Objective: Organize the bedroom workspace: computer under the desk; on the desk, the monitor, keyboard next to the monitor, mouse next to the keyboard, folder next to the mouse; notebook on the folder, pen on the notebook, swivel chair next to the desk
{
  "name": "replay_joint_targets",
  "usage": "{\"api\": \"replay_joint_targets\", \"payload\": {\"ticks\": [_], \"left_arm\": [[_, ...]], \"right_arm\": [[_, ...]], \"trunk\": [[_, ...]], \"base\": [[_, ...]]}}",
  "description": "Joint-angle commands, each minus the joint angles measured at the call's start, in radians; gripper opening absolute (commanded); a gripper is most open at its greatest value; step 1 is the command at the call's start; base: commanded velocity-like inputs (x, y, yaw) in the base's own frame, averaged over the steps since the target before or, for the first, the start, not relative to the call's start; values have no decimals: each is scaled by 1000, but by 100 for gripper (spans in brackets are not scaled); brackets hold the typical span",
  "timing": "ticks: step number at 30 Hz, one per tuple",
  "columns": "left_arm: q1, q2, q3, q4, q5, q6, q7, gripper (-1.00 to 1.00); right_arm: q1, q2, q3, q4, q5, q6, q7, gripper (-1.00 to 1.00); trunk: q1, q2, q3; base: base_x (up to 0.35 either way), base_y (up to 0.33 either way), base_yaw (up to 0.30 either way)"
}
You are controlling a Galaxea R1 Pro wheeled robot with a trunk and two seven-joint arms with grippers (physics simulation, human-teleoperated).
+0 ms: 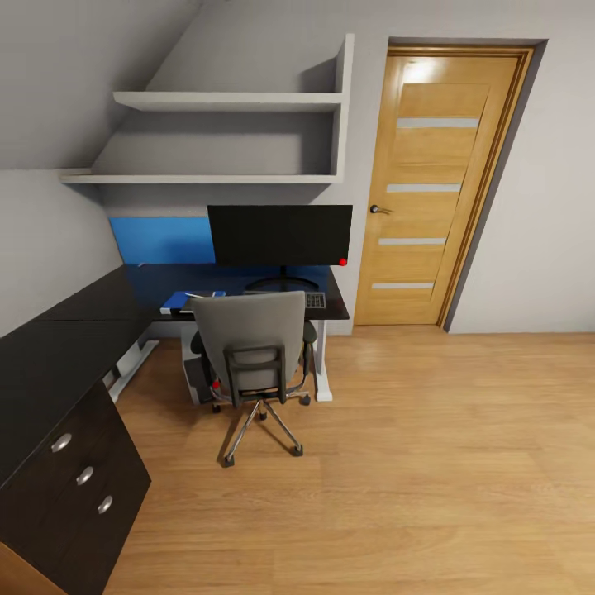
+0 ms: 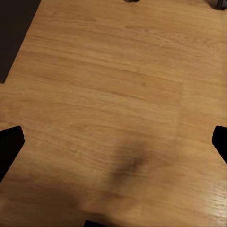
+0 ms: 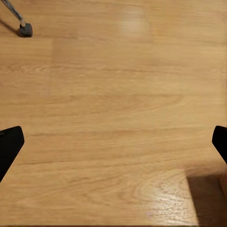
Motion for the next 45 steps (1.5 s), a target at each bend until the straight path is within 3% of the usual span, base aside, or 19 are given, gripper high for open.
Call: {"api": "replay_joint_targets", "payload": {"ticks": [1,12,45], "left_arm": [[-1,0,-9,1,3,-3,6,100],[-1,-1,-9,1,3,-3,6,100],[-1,-4,-10,1,3,-3,8,100]], "right_arm": [[-1,2,9,3,-7,3,-3,100],[-1,0,8,2,-8,41,-3,100],[0,1,8,2,-8,43,-2,100]], "trunk": [[0,-1,-1],[0,-1,-1],[0,-1,-1]], "base": [[0,0,0],[0,0,0],[0,0,0]]}}
